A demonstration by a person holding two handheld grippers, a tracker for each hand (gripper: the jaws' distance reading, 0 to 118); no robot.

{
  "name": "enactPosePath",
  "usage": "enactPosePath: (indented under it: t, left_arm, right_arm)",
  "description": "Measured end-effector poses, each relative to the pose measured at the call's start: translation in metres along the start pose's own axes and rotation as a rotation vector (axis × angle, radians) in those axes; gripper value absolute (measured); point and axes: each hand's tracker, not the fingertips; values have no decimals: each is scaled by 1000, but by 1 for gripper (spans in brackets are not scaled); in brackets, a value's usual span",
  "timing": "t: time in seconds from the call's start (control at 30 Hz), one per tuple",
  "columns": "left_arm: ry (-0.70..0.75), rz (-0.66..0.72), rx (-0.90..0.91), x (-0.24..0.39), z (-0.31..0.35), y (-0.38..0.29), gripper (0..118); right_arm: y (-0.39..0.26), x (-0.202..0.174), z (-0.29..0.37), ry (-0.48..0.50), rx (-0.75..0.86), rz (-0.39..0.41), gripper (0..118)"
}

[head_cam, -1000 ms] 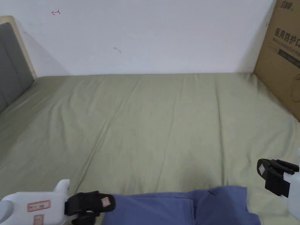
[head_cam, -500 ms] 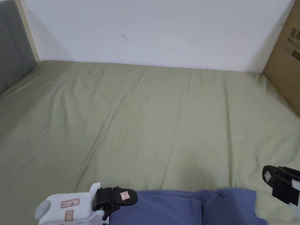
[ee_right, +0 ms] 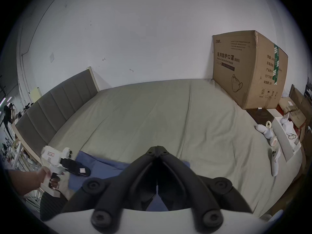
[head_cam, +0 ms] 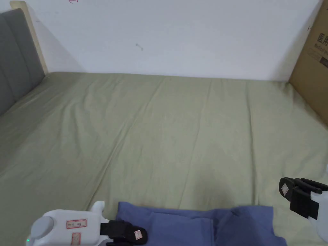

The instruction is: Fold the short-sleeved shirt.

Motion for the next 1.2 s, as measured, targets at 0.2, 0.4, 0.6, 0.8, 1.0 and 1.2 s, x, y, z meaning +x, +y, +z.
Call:
enactPosePath:
  t: [0.2,0.4,0.6,0.8,1.0,1.2]
  left_arm:
    - [538,-25,142,73,82,-3,7]
    - [602,-174,152,138,62,-7,7]
    - [471,-170,33,161,-18,1,7]
    - [387,-132,-45,167,-105,11,14]
    - [134,31,-190,159,-147,-1,89]
    - [116,-190,-116,181,-118,0,114]
  right_arm:
    - [1,4,7,27,21,-20,0]
    - [-4,8,20,55,33,-50,0]
    - [-8,24,32,42,39,-68,0]
    - [-16,43,36,18,24,-124,0]
    - [-20,54,35,1,16,-148,0]
    - [-21,58,32,5,20,-155,0]
